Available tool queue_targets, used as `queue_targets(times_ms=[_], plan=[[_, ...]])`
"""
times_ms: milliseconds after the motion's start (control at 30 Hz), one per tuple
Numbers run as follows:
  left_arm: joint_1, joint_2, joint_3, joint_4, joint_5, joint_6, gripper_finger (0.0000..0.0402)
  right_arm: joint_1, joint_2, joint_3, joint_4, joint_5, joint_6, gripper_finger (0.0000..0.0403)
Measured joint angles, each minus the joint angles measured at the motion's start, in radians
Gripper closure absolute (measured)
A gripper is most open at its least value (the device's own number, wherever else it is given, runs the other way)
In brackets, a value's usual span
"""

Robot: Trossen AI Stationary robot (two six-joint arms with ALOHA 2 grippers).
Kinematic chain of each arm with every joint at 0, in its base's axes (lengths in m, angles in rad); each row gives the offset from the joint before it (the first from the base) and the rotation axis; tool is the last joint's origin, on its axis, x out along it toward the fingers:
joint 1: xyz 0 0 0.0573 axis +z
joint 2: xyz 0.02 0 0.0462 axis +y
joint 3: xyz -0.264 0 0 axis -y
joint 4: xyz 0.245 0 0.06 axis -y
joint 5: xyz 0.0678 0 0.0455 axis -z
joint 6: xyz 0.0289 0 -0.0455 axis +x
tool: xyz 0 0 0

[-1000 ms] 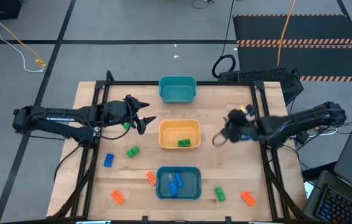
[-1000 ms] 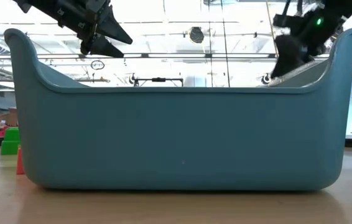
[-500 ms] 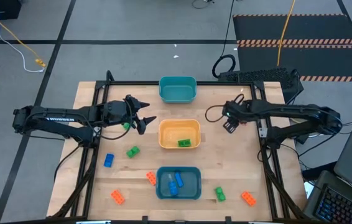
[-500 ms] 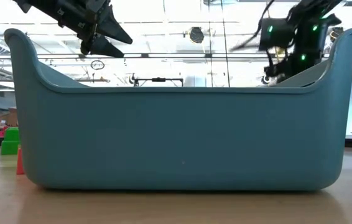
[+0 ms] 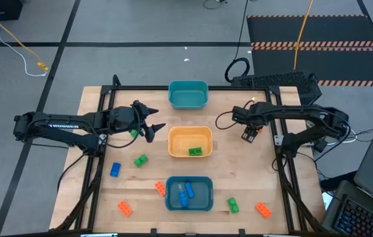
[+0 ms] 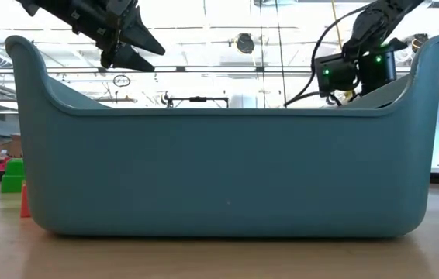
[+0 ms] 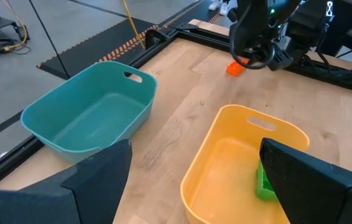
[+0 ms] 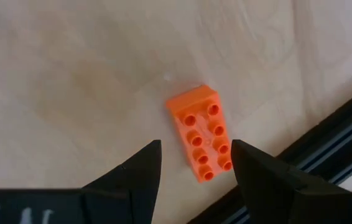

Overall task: Sort & place blocks by color
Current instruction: Put the orange game piece into the green bin

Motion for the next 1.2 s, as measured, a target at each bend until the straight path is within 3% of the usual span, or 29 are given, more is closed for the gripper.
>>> queue_targets(times_ms=[567, 1067, 1200], plan=[[0.000, 0.000, 0.000, -0.005, 0.001, 0.002, 0.0046, -0.122, 0.093, -0.001, 0.051, -0.097, 0.151, 0.0216], [0.000, 0.000, 0.000, -0.004, 0.001, 0.008, 0.0046, -0.103, 0.041, -0.055, 0.426, -0.358, 0.178, 0.0215], [0.000, 0.000, 0.000, -0.005, 0.001, 0.008, 0.0046, -0.087, -0.015, -0.059, 0.461, -0.367, 0.125, 0.0216]])
